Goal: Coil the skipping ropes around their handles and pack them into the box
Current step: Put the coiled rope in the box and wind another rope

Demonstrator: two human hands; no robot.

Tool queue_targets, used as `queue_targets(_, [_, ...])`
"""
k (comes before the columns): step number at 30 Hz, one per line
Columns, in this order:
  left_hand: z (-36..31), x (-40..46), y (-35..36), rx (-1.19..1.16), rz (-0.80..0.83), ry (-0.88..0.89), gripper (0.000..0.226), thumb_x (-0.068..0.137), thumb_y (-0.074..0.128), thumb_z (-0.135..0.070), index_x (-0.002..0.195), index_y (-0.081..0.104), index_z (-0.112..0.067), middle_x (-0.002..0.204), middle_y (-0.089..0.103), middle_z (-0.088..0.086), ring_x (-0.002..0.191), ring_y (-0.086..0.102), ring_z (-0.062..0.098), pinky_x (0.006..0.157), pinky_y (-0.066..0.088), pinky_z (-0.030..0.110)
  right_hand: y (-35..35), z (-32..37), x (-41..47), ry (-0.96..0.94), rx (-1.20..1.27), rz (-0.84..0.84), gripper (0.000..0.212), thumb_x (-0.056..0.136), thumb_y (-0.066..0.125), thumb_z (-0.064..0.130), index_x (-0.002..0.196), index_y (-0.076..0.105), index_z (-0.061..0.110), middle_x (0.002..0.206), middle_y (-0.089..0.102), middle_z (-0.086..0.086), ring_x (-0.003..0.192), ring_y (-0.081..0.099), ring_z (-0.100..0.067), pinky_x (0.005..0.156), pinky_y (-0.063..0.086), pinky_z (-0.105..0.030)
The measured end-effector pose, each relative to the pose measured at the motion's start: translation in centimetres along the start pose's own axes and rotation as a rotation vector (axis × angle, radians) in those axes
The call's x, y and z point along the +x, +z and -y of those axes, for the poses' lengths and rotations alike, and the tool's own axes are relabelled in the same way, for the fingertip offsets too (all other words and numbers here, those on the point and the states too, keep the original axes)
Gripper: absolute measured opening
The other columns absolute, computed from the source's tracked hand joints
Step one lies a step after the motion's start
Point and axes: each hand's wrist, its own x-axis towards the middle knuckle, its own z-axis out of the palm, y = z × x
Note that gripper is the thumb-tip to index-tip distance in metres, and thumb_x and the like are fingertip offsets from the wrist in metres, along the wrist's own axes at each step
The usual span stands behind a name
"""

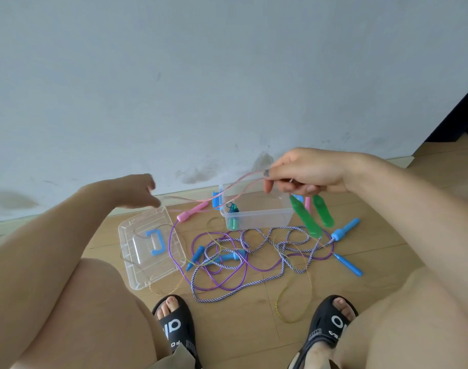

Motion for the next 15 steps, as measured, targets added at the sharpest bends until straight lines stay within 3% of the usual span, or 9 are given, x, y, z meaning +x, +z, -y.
queue_targets(3, [-3.9, -1.9, -0.5, -0.260, -0.034, 0.180, 0.053, 0.078, 0.074, -0.053, 0.116, 0.055, -0.021, 0.116, 0.063, -0.001, 0.104, 0.061, 0.019, 0.093, 0.048, 0.036, 1.1, 0.8, 0.8, -0.050, 0.266, -0.071, 0.025, 0.104, 0.041, 0.022, 0.095, 0.059, 0.006, 0.059, 0.040, 0.004, 0.037, 0.026, -0.006, 0.034, 0.014, -0.019])
queue_targets(5, [-7.0, -4.1, -0.9, -0.511, 0.076, 0.352, 0.057, 0.071, 0.072, -0.063, 0.106, 0.061, -0.020, 0.106, 0.071, -0.001, 0.100, 0.067, 0.015, 0.094, 0.052, 0.037, 1.8, 1.2, 1.5, -0.044, 0.484, -0.098, 0.023, 0.104, 0.039, 0.019, 0.091, 0.056, 0.008, 0.060, 0.041, 0.003, 0.038, 0.028, -0.005, 0.032, 0.017, -0.017])
queue_targets(8, [-11.0, -6.9, -0.8, -0.609, 0.325, 0.541, 0.067, 0.074, 0.065, -0.068, 0.127, 0.054, -0.028, 0.122, 0.066, -0.014, 0.115, 0.061, 0.003, 0.100, 0.046, 0.032, 2.5, 2.0, 2.2, -0.038, 0.797, -0.117, 0.025, 0.105, 0.039, 0.019, 0.086, 0.052, 0.010, 0.060, 0.043, 0.003, 0.039, 0.032, -0.005, 0.033, 0.021, -0.016])
queue_targets(11, [-13.7, -7.3, 0.1, -0.545, 0.285, 0.615, 0.082, 0.074, 0.069, -0.068, 0.140, 0.035, -0.033, 0.132, 0.056, -0.018, 0.120, 0.055, -0.005, 0.103, 0.044, 0.031, 2.7, 2.9, 2.6, -0.060, 1.119, -0.151, 0.028, 0.105, 0.036, 0.016, 0.082, 0.050, 0.008, 0.062, 0.044, 0.000, 0.040, 0.037, -0.007, 0.034, 0.026, -0.017])
queue_targets(13, [-14.8, -7.0, 0.6, -0.573, 0.204, 0.582, 0.090, 0.069, 0.072, -0.067, 0.140, 0.028, -0.033, 0.128, 0.058, -0.009, 0.118, 0.058, 0.003, 0.102, 0.048, 0.037, 2.8, 3.4, 2.9, -0.071, 1.312, -0.208, 0.030, 0.105, 0.033, 0.013, 0.079, 0.047, 0.008, 0.064, 0.045, -0.003, 0.041, 0.041, -0.010, 0.035, 0.029, -0.019])
queue_targets(15, [-15.4, -6.7, 0.9, -0.608, 0.128, 0.527, 0.085, 0.067, 0.076, -0.060, 0.132, 0.033, -0.026, 0.116, 0.064, 0.003, 0.110, 0.063, 0.018, 0.095, 0.052, 0.044, 2.7, 3.5, 3.1, -0.088, 1.460, -0.276, 0.031, 0.104, 0.031, 0.009, 0.077, 0.045, 0.008, 0.064, 0.047, -0.007, 0.042, 0.045, -0.013, 0.037, 0.031, -0.020])
